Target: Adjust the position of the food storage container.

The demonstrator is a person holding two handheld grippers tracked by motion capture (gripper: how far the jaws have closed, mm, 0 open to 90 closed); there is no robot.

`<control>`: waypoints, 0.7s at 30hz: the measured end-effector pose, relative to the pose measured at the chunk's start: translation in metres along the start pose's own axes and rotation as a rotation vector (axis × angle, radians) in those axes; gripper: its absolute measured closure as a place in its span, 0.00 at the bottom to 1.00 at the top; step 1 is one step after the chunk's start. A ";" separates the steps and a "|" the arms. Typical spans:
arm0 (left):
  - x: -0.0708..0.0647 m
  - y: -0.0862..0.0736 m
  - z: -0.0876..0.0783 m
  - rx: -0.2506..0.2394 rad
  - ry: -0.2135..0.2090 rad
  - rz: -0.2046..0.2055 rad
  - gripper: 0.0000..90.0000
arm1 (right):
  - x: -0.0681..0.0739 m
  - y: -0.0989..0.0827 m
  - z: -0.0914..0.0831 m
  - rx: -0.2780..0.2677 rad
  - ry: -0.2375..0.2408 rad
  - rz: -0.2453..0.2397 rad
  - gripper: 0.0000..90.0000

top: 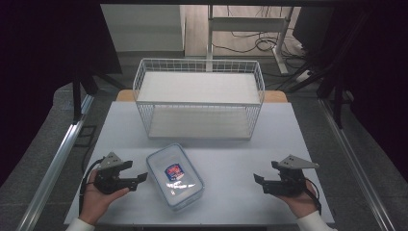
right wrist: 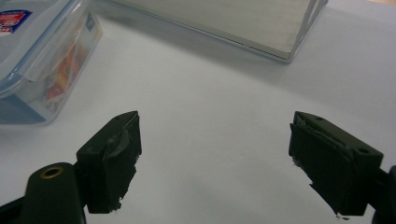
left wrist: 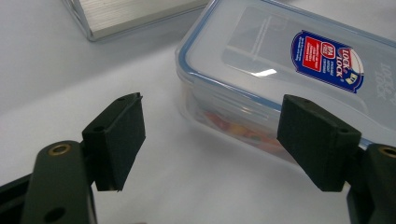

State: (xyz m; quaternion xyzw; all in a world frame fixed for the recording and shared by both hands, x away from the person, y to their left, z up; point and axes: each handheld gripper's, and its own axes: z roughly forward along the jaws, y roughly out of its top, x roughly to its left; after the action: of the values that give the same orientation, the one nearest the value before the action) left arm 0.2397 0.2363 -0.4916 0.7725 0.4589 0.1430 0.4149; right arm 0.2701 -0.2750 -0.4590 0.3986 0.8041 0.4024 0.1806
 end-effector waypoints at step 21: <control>-0.010 -0.001 -0.013 -0.022 0.017 0.048 0.25 | 0.013 0.005 0.005 0.008 0.019 -0.034 0.23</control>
State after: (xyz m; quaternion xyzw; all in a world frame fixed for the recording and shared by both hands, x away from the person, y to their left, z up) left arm 0.2261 0.2351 -0.4827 0.7776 0.4421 0.1646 0.4156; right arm 0.2672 -0.2605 -0.4577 0.3818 0.8141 0.3998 0.1781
